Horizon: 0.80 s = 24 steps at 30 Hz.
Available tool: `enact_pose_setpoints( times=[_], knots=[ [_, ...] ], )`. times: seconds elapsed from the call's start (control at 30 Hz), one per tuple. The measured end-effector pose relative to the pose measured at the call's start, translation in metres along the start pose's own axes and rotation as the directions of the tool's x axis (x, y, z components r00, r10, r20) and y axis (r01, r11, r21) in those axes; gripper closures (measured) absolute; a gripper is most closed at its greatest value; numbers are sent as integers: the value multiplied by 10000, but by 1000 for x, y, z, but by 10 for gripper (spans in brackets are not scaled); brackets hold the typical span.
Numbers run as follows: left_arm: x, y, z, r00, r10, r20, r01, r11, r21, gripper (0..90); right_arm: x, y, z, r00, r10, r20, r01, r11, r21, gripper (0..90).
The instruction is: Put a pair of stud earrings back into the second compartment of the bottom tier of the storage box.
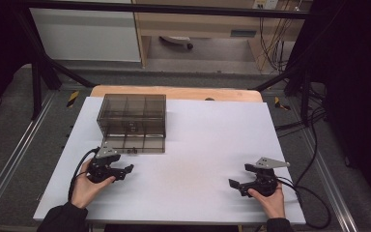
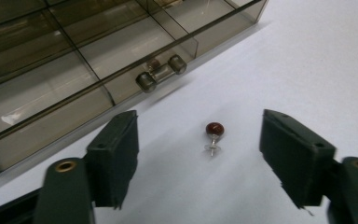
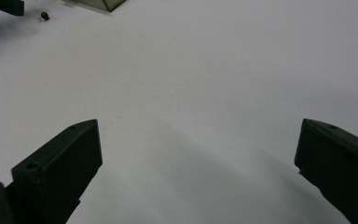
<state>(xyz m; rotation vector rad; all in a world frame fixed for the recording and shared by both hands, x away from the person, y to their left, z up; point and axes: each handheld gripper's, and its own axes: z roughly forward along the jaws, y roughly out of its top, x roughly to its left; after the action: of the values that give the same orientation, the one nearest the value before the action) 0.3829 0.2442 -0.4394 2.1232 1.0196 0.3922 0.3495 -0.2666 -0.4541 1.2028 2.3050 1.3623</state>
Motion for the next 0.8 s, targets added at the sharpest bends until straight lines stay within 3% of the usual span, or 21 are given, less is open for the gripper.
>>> enact_pose_setpoints(
  times=[0.17,0.3,0.8],
  knots=[
    [-2,0,3,10000,44,42,-45,9998,180,503,0,0,0,10000,-12,11,12,10000,8,13],
    [-3,1,5,9999,71,-74,-68,9994,336,590,0,0,0,10000,-5,-2,5,10000,1,13],
    [-8,1,12,9998,163,118,-170,9982,575,799,0,0,0,10000,10,-5,-10,10000,10,13]
  ],
)
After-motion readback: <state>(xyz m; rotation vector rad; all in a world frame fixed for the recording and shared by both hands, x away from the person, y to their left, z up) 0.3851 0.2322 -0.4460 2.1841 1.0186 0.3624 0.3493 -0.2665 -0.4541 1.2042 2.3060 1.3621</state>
